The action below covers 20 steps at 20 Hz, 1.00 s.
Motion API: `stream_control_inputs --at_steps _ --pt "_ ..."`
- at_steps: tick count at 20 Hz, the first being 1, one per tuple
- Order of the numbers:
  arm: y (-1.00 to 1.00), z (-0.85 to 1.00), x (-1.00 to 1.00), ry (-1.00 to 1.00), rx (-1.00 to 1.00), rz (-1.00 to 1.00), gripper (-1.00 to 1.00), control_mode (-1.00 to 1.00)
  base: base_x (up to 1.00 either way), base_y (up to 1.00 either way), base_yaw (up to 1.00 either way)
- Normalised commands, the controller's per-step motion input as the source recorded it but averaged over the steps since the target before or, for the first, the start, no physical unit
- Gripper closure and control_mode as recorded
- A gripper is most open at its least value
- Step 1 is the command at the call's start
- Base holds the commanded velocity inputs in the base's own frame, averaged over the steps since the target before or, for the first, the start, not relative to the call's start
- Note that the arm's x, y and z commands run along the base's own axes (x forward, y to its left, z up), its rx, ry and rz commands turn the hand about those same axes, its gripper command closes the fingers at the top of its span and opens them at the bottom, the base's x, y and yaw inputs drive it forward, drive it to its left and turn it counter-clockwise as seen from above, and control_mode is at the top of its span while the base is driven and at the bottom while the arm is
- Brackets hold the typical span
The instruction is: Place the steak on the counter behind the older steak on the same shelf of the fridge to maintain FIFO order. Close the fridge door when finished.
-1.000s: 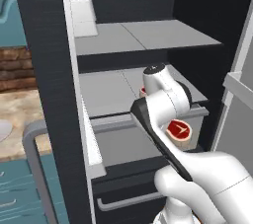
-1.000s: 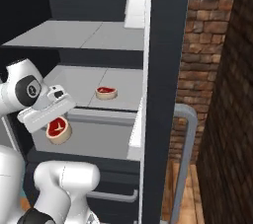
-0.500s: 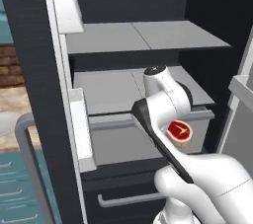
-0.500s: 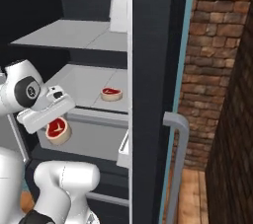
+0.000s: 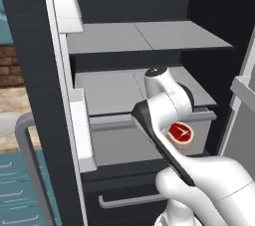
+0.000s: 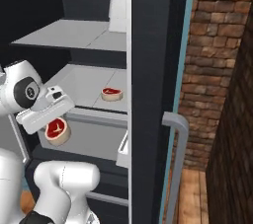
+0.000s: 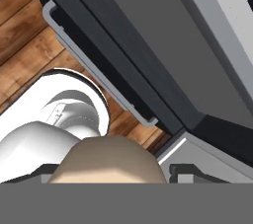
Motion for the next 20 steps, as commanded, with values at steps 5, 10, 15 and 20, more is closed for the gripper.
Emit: stream_control_inputs --at_steps 5,10,15,20 --pt "0.0 0.0 0.0 0.0 0.0 0.0 1.0 1.0 0.87 0.52 -0.28" --pt "0.0 0.0 0.0 0.0 0.0 0.0 1.0 1.0 0.97 0.43 -0.15" --pt "0.13 0.0 0.4 -0.07 0.0 0.0 1.0 -1.0 0.59 0.2 -0.04" --pt "0.32 0.0 1.0 -0.47 0.0 0.15 1.0 -1.0 0.0 0.0 0.0"
